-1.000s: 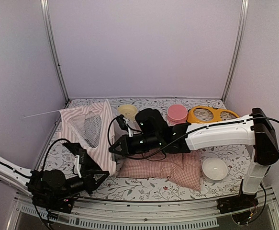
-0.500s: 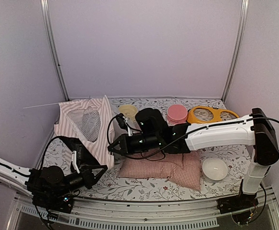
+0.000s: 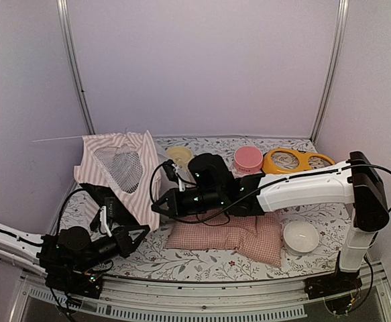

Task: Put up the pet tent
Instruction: Insert the tent pole into the pole socket of the pet tent, then pass from the left arm to the right

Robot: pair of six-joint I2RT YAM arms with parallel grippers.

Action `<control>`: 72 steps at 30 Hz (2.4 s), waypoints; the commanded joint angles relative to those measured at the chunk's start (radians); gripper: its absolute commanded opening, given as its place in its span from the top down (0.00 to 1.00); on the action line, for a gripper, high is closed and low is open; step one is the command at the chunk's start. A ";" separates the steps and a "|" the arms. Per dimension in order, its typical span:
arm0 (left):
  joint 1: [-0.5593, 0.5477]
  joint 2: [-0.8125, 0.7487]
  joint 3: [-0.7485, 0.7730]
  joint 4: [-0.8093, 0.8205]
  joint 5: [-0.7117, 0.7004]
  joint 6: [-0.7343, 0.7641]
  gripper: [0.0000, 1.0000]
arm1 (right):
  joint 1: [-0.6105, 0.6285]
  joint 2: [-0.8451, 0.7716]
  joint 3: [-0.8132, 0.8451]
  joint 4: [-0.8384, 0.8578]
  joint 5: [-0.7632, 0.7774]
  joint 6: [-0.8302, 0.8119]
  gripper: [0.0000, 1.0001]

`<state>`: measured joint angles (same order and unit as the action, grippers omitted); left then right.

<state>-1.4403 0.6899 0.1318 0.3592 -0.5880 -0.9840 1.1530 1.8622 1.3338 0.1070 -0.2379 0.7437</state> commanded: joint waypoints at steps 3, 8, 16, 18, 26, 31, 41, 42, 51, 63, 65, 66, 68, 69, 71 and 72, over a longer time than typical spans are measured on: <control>0.026 0.018 0.040 0.035 0.109 -0.048 1.00 | -0.015 0.001 0.007 0.061 0.113 -0.033 1.00; 0.032 0.054 0.063 0.011 0.140 -0.057 1.00 | -0.015 -0.013 0.015 0.042 0.129 -0.057 0.97; 0.034 0.066 0.076 -0.099 0.164 -0.090 1.00 | -0.017 -0.136 -0.022 -0.019 0.170 -0.115 0.54; 0.034 0.069 0.074 -0.106 0.179 -0.087 1.00 | -0.021 -0.176 -0.037 -0.052 0.193 -0.126 0.45; 0.034 0.081 0.058 -0.104 0.226 -0.057 1.00 | -0.091 -0.326 -0.175 -0.146 0.206 -0.106 0.20; 0.035 0.115 0.053 -0.099 0.288 -0.028 1.00 | -0.161 -0.353 -0.194 -0.152 0.157 -0.121 0.14; 0.046 0.128 0.052 -0.089 0.341 0.008 1.00 | -0.176 -0.149 0.080 -0.247 0.049 -0.256 0.26; 0.048 0.130 0.057 -0.093 0.344 0.012 1.00 | -0.175 -0.140 0.088 -0.250 0.049 -0.257 0.29; 0.062 0.094 0.136 -0.205 0.372 0.082 0.79 | -0.157 -0.062 0.280 -0.431 0.183 -0.363 1.00; 0.067 -0.143 0.341 -0.374 0.545 0.339 0.43 | -0.075 -0.057 0.480 -0.557 0.568 -0.489 1.00; 0.066 -0.154 0.379 -0.380 0.590 0.373 0.39 | -0.066 -0.038 0.536 -0.581 0.588 -0.499 1.00; 0.066 -0.159 0.398 -0.380 0.615 0.388 0.39 | -0.059 -0.028 0.564 -0.589 0.595 -0.500 1.00; 0.066 -0.171 0.434 -0.378 0.664 0.412 0.37 | -0.040 -0.008 0.613 -0.601 0.615 -0.502 1.00; 0.066 -0.178 0.450 -0.378 0.685 0.423 0.37 | -0.029 0.004 0.635 -0.604 0.627 -0.504 1.00; 0.066 -0.191 0.487 -0.378 0.723 0.438 0.36 | -0.014 0.028 0.672 -0.609 0.640 -0.506 1.00; 0.066 -0.198 0.508 -0.381 0.741 0.444 0.36 | -0.007 0.041 0.690 -0.611 0.649 -0.503 1.00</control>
<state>-1.3857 0.5442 0.5613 -0.0086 0.0303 -0.6167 1.1046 1.8645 1.9362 -0.5373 0.3378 0.2836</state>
